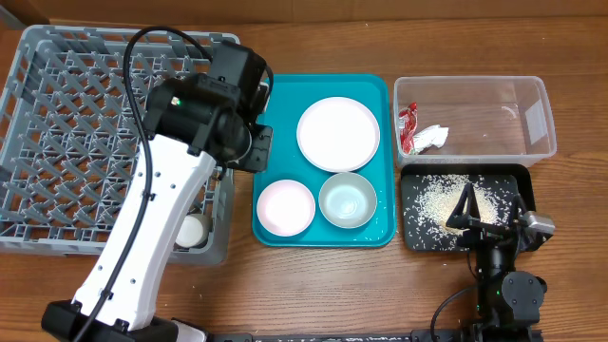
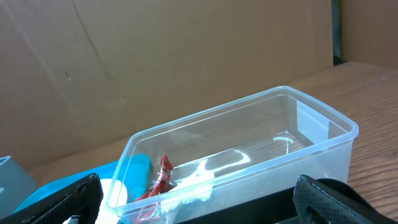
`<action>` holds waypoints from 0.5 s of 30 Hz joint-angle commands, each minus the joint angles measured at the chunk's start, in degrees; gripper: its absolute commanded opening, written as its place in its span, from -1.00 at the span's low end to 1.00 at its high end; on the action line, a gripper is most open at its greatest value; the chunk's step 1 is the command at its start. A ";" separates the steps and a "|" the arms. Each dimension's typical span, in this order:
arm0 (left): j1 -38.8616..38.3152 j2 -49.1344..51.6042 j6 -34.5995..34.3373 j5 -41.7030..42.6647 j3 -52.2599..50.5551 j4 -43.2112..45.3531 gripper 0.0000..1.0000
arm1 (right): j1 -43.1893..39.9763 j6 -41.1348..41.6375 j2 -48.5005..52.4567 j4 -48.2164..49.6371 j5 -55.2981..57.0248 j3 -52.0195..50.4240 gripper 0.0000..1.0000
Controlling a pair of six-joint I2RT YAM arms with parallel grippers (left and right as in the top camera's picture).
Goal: Sort waste into correct bins and load items into the dishwasher
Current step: 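Grasp the small pink-white bowl by its rim with left gripper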
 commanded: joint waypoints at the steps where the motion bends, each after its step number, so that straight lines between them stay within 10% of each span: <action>1: -1.20 1.57 -8.37 -3.39 -6.84 0.87 -0.35 | 0.28 -0.37 -0.50 0.33 0.37 -0.61 1.00; 15: -1.20 3.13 -15.02 -1.31 -38.23 27.34 -0.38 | 0.28 -0.37 -0.50 0.33 0.37 -0.61 1.00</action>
